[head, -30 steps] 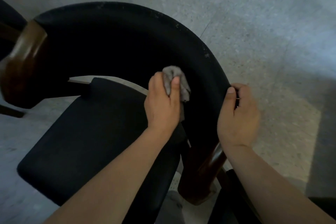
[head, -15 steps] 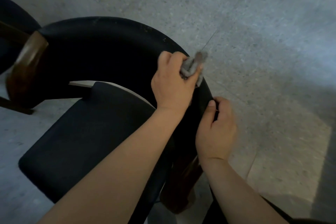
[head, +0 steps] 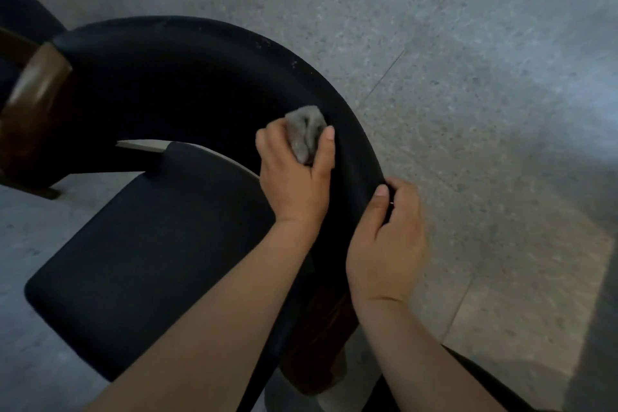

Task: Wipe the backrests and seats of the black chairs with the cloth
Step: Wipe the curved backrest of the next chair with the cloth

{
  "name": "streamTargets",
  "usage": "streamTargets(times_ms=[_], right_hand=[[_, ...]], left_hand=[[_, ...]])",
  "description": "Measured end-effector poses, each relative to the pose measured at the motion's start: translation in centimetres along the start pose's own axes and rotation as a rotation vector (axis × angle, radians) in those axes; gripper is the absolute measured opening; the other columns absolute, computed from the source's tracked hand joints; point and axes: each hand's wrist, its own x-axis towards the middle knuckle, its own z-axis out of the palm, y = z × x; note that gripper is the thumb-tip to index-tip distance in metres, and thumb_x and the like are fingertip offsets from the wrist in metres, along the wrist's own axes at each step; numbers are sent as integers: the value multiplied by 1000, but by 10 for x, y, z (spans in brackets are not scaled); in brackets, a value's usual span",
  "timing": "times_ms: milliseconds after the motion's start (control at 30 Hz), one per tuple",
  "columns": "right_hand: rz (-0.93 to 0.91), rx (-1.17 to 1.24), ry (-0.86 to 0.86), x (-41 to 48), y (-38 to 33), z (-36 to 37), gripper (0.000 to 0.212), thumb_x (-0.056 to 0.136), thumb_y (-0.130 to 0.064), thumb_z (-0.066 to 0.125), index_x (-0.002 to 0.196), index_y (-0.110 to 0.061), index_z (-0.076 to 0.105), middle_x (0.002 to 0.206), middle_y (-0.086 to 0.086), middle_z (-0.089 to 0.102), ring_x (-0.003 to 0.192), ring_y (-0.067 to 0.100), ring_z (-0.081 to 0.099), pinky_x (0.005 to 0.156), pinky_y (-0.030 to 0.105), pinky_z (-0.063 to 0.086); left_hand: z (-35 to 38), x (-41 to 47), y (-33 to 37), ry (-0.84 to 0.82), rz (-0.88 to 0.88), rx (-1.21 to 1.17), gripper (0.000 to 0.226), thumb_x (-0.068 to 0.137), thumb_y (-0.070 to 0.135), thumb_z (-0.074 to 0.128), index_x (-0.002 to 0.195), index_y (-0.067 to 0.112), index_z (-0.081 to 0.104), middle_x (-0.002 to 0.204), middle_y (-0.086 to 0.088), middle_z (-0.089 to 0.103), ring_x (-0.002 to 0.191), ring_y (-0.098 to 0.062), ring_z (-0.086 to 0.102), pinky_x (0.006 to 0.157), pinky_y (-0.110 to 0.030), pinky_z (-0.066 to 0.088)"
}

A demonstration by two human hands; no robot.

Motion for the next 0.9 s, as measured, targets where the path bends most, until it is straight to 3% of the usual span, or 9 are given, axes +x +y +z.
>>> streamTargets(times_ms=[200, 333, 533, 733, 833, 900], right_hand=[[-7, 6, -3, 0, 2, 2, 27, 102, -31, 38, 108, -15, 59, 92, -4, 61, 72, 2, 48, 60, 7, 32], [-22, 4, 10, 0, 2, 0, 23, 102, -26, 41, 107, -13, 59, 90, -4, 59, 73, 1, 45, 64, 4, 35], [-16, 6, 17, 0, 1, 0, 24, 102, -28, 40, 105, -15, 59, 89, -6, 58, 72, 1, 44, 63, 5, 34], [-14, -20, 14, 0, 0, -1, 25, 102, -29, 39, 107, -14, 59, 89, -6, 58, 69, 1, 44, 58, 7, 33], [-5, 10, -41, 2, -1, -4, 24, 103, -29, 40, 109, -15, 58, 93, -4, 60, 75, 5, 50, 60, 8, 32], [25, 47, -113, 6, 0, -9, 23, 103, -31, 39, 109, -18, 58, 94, -7, 59, 78, 6, 53, 64, 10, 35]], left_hand=[[3, 0, -17, 4, -55, 60, 59, 88, 59, 33, 108, 8, 53, 99, 4, 42, 78, 1, 37, 65, -21, 25], [1, -4, -43, -48, -223, 183, 46, 102, 47, 33, 116, 7, 52, 101, 0, 43, 83, -9, 43, 69, -27, 30], [-2, -12, -76, -102, -420, 246, 46, 102, 49, 29, 119, 13, 52, 107, -3, 55, 83, -12, 52, 71, -29, 35], [-21, -15, -95, -486, -608, 441, 51, 105, 44, 27, 138, 9, 42, 131, -19, 47, 110, -35, 54, 82, -35, 37], [-37, -13, -82, -455, -535, 293, 44, 105, 39, 35, 135, 9, 44, 129, -15, 45, 93, -22, 51, 80, -30, 36], [-51, -8, -67, -369, -444, 183, 33, 102, 35, 45, 121, 9, 52, 120, -11, 49, 84, -10, 49, 79, -28, 41]])
